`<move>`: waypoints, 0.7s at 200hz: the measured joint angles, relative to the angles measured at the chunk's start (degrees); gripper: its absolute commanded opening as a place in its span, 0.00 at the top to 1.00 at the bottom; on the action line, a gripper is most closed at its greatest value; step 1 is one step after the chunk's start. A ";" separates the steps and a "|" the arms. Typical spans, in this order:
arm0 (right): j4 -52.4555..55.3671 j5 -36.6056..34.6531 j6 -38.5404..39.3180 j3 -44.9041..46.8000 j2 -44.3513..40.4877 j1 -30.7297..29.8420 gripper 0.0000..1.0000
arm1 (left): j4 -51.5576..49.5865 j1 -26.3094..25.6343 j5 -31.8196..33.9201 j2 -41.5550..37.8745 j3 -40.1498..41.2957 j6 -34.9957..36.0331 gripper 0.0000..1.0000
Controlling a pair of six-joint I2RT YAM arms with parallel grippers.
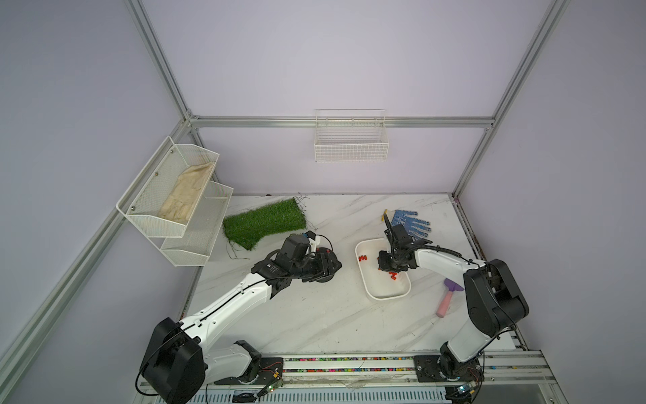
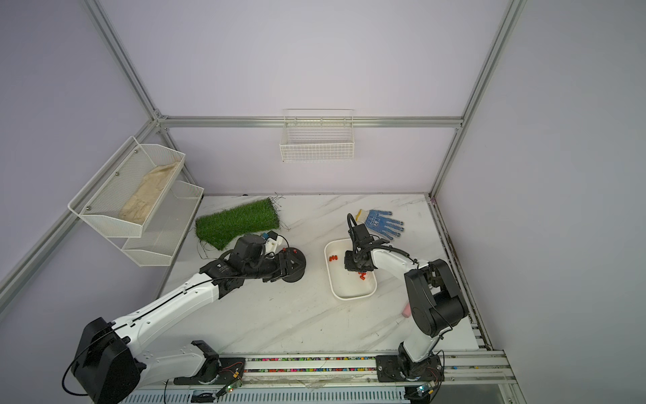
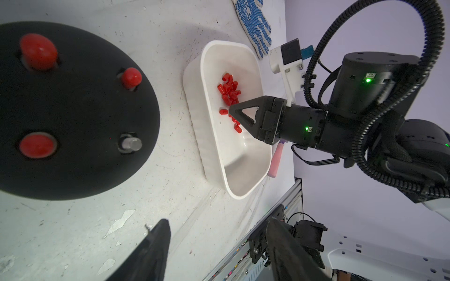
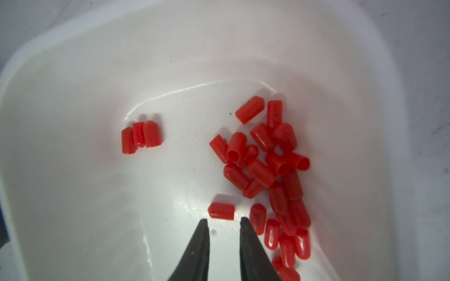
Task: Cover the protruding screws with screw protection sleeves
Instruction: Pick up the screw protection sleeve from the storage box.
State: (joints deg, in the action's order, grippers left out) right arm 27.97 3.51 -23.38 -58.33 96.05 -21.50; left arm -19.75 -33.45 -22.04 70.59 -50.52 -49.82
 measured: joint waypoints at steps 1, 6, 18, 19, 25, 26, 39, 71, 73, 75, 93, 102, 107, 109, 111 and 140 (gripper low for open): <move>-0.09 0.04 0.00 0.02 0.04 0.00 0.72 | 0.00 0.00 0.00 0.00 0.00 0.02 0.36; -0.42 0.26 0.00 0.00 0.13 0.02 0.71 | 0.00 0.00 0.00 0.00 0.00 0.00 0.36; -1.27 0.87 0.07 0.00 0.44 0.02 0.67 | 0.00 0.00 0.00 0.00 0.00 0.00 0.36; -1.31 0.90 0.00 0.00 0.48 0.02 0.67 | 0.00 0.00 0.00 0.00 0.00 0.00 0.36; -1.68 1.20 0.13 -0.02 0.70 0.02 0.66 | 0.00 0.00 0.00 0.00 0.00 -0.02 0.36; -1.75 1.25 0.07 -0.02 0.76 0.02 0.66 | 0.00 0.00 0.00 0.00 0.00 0.00 0.36; -2.25 1.84 0.20 -0.13 1.55 0.02 0.66 | 0.00 0.00 0.00 0.00 0.00 -0.02 0.36; -2.95 2.58 0.37 -0.35 3.78 0.02 0.67 | 0.02 0.00 0.02 0.00 0.00 -0.04 0.36; -2.97 2.60 0.39 -0.35 3.96 0.02 0.67 | 0.00 0.00 0.02 0.00 0.00 -0.04 0.36; -2.97 2.67 0.39 -0.37 4.04 0.02 0.67 | 0.02 0.00 0.02 0.00 0.00 -0.07 0.36; -3.10 3.02 0.50 -0.39 4.42 0.02 0.67 | 0.02 0.00 0.04 -0.04 0.00 -0.07 0.36; -3.15 3.15 0.48 -0.46 4.42 0.02 0.67 | 0.02 0.00 0.07 -0.09 0.00 -0.07 0.36; -3.13 3.23 0.50 -0.48 4.42 0.02 0.67 | 0.04 0.00 0.07 -0.13 0.00 -0.07 0.36; -3.13 3.30 0.50 -0.50 4.42 0.02 0.67 | 0.04 0.00 0.07 -0.17 0.00 -0.07 0.36; -3.13 3.37 0.50 -0.50 4.42 0.02 0.67 | 0.04 0.00 0.07 -0.17 0.00 -0.07 0.36; -2.99 3.43 0.66 -0.50 4.42 0.04 0.73 | 0.24 0.00 0.20 -0.55 0.00 -0.07 0.36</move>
State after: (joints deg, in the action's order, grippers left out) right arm 24.97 6.94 -22.72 -58.83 100.47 -21.45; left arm -19.51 -33.45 -21.85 70.04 -50.52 -49.89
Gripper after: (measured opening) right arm 0.295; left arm 0.641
